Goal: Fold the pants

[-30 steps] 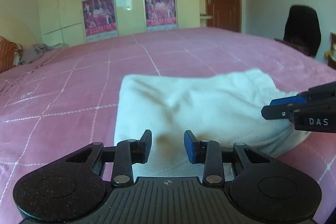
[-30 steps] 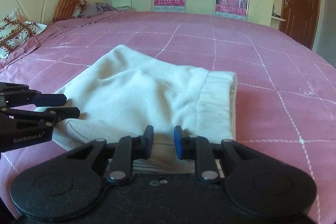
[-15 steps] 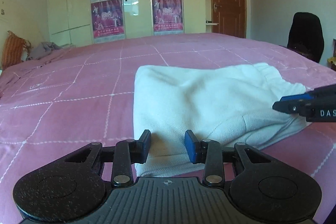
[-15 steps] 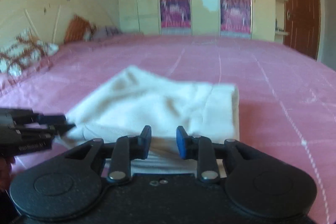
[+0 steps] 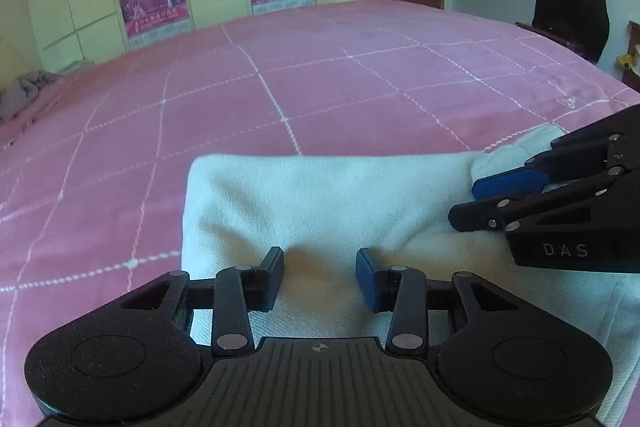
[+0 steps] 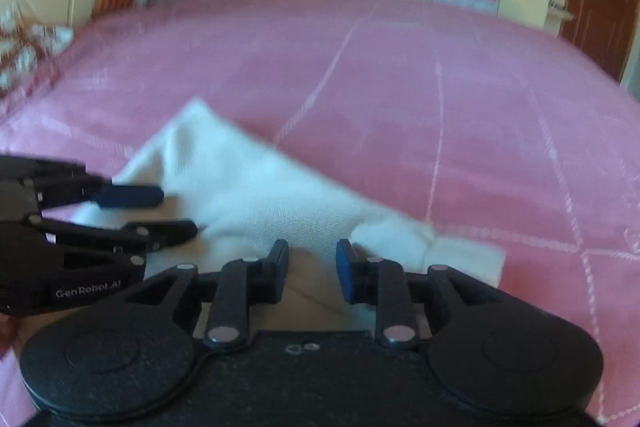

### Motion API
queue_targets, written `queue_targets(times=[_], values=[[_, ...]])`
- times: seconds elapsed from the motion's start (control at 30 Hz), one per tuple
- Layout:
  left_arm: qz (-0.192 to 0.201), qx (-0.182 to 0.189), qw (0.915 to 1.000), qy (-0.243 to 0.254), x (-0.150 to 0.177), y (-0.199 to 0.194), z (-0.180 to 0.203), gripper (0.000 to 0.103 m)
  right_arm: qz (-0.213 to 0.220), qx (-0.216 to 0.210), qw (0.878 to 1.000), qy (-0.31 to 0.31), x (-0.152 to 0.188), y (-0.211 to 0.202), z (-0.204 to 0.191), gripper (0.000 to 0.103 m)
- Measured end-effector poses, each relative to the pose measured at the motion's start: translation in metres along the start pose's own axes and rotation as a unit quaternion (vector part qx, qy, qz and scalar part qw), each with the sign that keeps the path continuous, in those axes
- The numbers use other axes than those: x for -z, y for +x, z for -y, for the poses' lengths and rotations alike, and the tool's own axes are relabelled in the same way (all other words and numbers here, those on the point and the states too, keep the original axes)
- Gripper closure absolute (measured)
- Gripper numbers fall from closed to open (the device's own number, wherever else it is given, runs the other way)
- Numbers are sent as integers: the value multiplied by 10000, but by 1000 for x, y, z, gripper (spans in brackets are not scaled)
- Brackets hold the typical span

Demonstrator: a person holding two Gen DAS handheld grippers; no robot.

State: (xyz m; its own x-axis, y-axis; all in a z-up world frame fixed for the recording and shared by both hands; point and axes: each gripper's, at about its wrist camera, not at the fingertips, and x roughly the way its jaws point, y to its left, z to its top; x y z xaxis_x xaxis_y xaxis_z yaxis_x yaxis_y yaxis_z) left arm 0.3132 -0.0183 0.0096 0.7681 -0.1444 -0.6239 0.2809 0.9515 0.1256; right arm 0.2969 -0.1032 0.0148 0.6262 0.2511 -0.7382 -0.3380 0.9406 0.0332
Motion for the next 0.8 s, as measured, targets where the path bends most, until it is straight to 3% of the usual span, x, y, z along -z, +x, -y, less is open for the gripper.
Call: queue_targets(times=[0.07,0.1,0.13,0.17,0.23,0.33,0.4,0.47,0.57,0.6,0.7,0.8], values=[[460,-105,9988,153,-3,-12,2,62,207,34,9997,-136,-3,-9,-5,78],[419,-185,9986,269,-3,-10,5,62,480,-27,9987,-142,-5,-19,-6,74],[62,-178,9993,333,-1,3,7,62,737,-24,9972,-127,-6,-27,-7,72],[-99,-122,9994,295,3,13,7,62,757,18,9971,-120,-7,-26,-6,73],[-41,-89,9999,122,3,11,1,61,-62,150,9998,-123,-4,4,-4,72],[147,-265,9994,148,2,-10,3,61,77,238,9992,-308,1,-2,-9,73],[9,-289,9995,151,9,-13,2,61,467,228,9978,-412,9,-23,-15,72],[5,-340,9993,174,11,-18,4,61,206,287,9983,-472,19,-22,-17,72],[-9,-339,9992,210,13,-34,7,61,311,419,9974,-505,29,-35,-20,72],[7,-356,9991,232,14,-40,7,61,404,441,9970,-492,31,-45,-22,70],[31,-372,9990,250,19,-56,4,61,682,394,9966,-255,38,-72,-16,49],[106,-485,9984,262,27,-72,-5,60,850,303,9958,126,49,-93,3,46]])
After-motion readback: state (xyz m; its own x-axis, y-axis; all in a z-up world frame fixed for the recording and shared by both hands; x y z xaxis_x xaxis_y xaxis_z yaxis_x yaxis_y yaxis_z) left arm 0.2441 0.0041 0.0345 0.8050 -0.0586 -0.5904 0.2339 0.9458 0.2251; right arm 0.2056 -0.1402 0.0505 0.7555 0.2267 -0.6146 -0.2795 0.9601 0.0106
